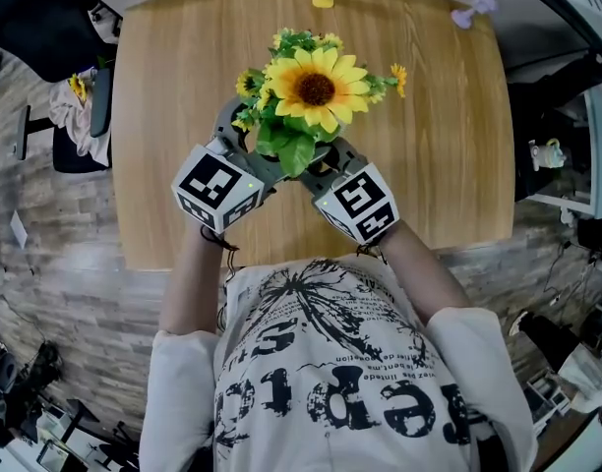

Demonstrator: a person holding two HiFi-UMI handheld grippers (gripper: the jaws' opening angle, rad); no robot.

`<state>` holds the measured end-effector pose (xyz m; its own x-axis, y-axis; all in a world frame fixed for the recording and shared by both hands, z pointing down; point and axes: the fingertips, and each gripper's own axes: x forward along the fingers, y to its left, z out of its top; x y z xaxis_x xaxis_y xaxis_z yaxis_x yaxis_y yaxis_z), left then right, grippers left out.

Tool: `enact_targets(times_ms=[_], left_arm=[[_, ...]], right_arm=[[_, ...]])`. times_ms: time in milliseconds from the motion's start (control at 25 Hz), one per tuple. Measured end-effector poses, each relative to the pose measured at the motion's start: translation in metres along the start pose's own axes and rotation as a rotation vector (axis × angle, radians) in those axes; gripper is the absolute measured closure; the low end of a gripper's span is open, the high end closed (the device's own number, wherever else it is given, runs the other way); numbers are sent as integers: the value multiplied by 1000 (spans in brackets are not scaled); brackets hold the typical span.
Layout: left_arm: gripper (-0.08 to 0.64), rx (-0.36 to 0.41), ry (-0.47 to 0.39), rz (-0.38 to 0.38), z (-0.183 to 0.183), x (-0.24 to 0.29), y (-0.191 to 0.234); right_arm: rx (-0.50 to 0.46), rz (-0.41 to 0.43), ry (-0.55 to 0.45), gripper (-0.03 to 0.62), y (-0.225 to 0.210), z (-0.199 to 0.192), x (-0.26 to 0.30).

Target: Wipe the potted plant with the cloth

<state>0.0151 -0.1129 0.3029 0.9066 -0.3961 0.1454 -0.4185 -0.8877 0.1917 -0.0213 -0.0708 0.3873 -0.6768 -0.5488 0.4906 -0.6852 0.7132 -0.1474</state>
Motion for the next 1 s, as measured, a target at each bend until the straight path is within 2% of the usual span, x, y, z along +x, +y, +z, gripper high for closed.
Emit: enact_targets(times_ms=[440,760,1000], left_arm=[[43,-1,15,34,-11,4,6],[43,-1,42,45,-17,5,9],[43,-28,54,43,-25,9,9]], right_arm=[[76,32,13,518,2,-16,-8],[156,5,-24,518,-18,-19,-26],[163,-29,-6,518,-41,-23,-37]])
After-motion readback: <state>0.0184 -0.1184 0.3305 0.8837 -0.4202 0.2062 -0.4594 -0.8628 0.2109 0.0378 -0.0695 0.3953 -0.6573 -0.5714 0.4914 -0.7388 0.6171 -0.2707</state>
